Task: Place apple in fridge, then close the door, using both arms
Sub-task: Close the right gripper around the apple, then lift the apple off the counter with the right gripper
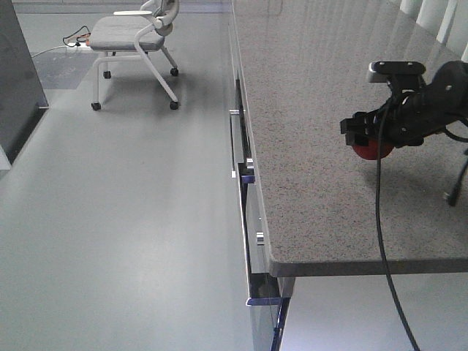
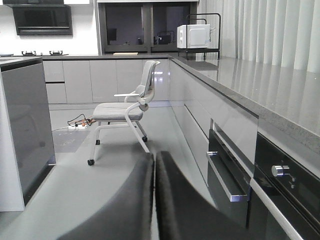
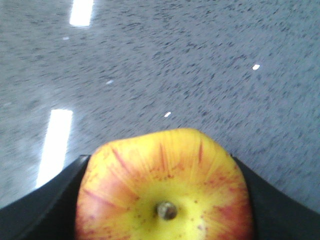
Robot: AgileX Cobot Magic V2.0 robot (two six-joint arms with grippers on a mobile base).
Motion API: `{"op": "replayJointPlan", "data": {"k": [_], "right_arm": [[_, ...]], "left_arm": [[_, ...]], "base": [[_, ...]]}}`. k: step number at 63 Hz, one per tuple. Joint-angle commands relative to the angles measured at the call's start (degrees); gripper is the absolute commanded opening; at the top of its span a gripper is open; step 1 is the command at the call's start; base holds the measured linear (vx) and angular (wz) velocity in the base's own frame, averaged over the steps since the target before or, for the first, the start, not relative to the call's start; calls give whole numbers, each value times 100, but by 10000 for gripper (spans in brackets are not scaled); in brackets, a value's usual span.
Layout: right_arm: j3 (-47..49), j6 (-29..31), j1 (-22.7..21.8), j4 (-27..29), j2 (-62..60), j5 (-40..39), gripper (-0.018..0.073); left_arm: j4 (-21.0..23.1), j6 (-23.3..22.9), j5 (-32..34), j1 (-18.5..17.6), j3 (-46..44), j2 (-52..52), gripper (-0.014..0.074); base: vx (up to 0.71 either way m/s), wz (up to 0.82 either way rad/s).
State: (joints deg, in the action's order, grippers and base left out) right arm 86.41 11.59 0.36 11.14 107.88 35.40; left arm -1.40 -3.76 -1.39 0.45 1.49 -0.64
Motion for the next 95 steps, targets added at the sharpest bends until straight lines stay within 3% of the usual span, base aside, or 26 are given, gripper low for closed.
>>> {"op": "replayJointPlan", "data": {"k": [1, 12, 22, 53, 95], "right_arm": [[-465, 523, 7, 732, -800, -446, 406], [-1782, 1490, 150, 1700, -1769, -671, 406], [-2777, 1878, 396, 2016, -2673, -762, 406], [-4305, 1848, 1532, 2251, -5557, -245, 406], [-4563, 1589, 1575, 2718, -8509, 2213, 405]], "left_arm": [[52, -23, 407, -43, 120, -89, -6], [52, -23, 407, -43, 120, -89, -6], [52, -23, 407, -43, 120, -89, -6], [52, -23, 407, -43, 120, -89, -6], [52, -23, 407, -43, 120, -89, -6]], "base": [[0, 0], [0, 0], [0, 0], [0, 0], [0, 0]]}}
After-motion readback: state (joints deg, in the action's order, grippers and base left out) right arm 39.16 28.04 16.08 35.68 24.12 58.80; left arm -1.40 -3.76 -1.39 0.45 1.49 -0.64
